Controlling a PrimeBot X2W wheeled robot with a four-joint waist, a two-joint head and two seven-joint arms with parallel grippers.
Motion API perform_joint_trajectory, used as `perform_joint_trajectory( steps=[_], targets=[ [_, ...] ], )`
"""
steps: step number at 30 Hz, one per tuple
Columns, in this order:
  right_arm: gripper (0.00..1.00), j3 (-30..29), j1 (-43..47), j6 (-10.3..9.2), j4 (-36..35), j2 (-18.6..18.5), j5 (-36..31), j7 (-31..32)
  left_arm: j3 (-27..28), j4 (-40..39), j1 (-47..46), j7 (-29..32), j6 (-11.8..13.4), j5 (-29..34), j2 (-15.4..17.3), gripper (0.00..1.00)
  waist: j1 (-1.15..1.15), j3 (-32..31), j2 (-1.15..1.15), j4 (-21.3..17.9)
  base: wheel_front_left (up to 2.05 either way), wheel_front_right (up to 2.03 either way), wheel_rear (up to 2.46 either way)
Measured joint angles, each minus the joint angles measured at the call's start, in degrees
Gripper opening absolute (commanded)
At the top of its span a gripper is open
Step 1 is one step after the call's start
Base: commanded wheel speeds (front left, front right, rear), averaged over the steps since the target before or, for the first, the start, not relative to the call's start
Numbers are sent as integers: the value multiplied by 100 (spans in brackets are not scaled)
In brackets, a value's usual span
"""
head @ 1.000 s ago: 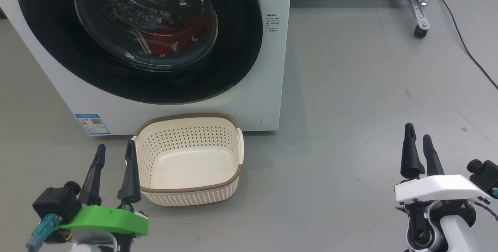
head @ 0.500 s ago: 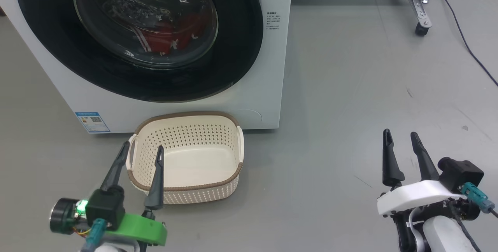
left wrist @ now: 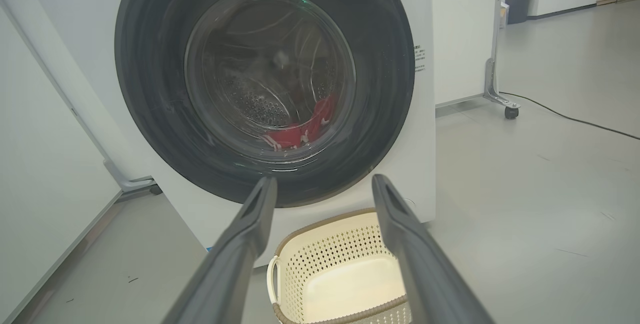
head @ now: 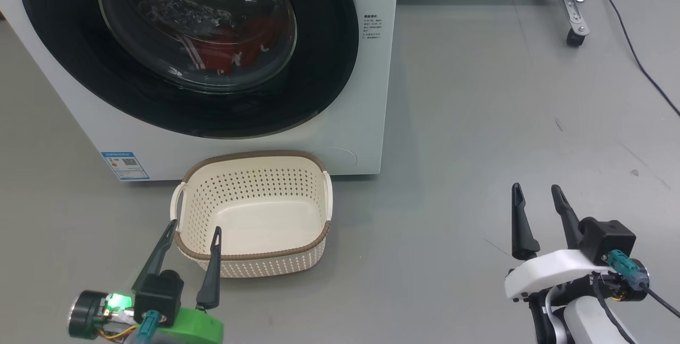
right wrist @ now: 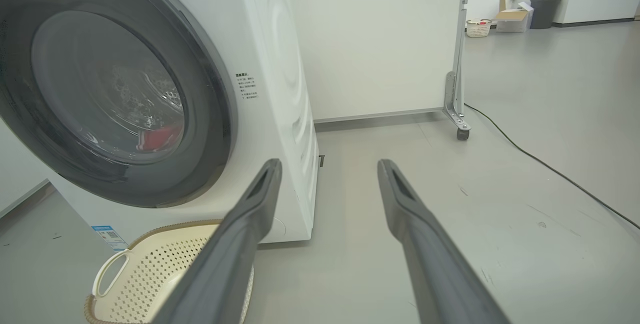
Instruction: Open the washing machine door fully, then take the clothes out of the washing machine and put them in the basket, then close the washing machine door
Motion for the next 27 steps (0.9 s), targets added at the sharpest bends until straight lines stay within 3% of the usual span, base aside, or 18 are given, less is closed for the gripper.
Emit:
perform_joint_trajectory(
  steps=[9, 27],
  targets=[
    [100, 177, -2, -44, 315, -14, -180, 120, 130, 267, -1, 0, 151, -338, -16, 100, 0, -5, 0, -22, 0, 0, 0],
    [100, 302, -115, -52, 568, 1, -240, 230, 176, 519, -15, 0, 151, -1174, -27, 100, 0, 4, 0, -36, 0, 0, 0]
  ],
)
